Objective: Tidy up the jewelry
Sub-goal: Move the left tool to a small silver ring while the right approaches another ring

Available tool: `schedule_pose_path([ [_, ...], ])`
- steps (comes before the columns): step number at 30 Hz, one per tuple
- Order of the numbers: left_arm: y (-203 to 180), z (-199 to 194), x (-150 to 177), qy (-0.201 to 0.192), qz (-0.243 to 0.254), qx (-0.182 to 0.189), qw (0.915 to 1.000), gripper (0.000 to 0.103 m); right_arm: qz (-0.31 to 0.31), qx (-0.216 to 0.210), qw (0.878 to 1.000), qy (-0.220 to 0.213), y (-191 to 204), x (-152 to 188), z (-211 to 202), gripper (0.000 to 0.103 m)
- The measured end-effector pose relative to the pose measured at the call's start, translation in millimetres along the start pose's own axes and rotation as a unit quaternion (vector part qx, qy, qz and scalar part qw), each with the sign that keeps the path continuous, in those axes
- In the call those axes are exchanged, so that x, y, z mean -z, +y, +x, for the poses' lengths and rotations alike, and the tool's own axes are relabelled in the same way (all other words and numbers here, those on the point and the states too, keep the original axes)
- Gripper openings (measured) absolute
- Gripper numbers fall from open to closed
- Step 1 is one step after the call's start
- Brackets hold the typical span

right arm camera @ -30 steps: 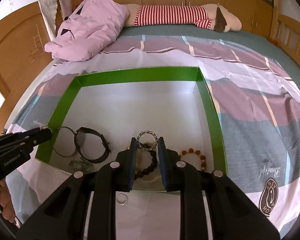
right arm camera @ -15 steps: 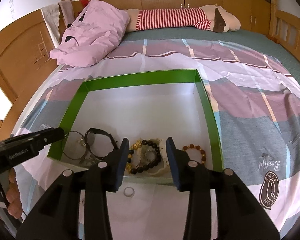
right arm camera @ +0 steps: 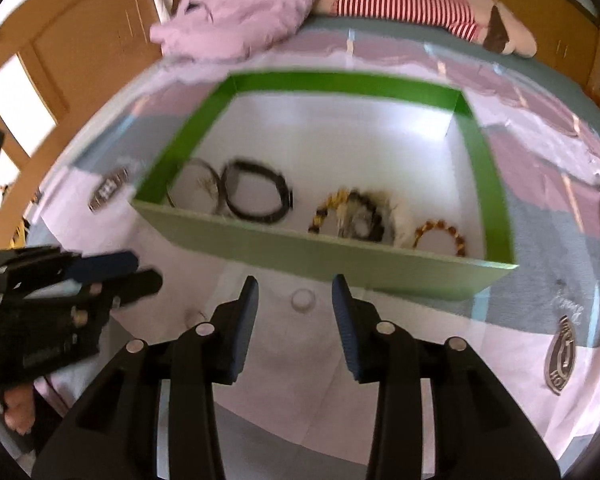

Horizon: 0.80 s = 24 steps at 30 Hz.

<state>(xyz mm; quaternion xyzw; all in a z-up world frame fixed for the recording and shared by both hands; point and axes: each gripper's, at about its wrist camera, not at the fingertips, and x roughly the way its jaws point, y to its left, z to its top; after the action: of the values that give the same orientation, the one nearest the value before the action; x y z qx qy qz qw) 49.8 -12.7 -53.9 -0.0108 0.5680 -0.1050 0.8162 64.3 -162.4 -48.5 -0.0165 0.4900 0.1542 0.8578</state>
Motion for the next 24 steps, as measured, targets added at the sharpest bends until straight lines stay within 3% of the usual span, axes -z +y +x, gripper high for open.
schedule_pose_path([
  [6,-7,9,2,0.006,0.018,-0.006,0.9998,0.035,-0.028,0.049,0.997,0.045,8,4,48,0.039],
  [9,-13,12,5,0.005,0.029,-0.009,0.9995,0.038,-0.026,0.049,0.997,0.049,7,6,56,0.039],
  [11,-14,14,8,0.005,0.035,-0.007,0.9994,0.039,-0.025,0.046,0.997,0.056,6,7,53,0.018],
  [16,-22,21,11,0.006,0.054,-0.003,0.9985,0.041,-0.022,0.049,0.996,0.074,-1,14,44,0.018],
  [22,-31,31,15,0.001,0.072,-0.025,0.9971,0.041,-0.023,0.047,0.996,0.072,-10,25,35,0.018],
  [24,-33,31,16,-0.001,0.074,-0.029,0.9968,0.041,-0.028,0.048,0.996,0.073,-9,28,31,0.034],
])
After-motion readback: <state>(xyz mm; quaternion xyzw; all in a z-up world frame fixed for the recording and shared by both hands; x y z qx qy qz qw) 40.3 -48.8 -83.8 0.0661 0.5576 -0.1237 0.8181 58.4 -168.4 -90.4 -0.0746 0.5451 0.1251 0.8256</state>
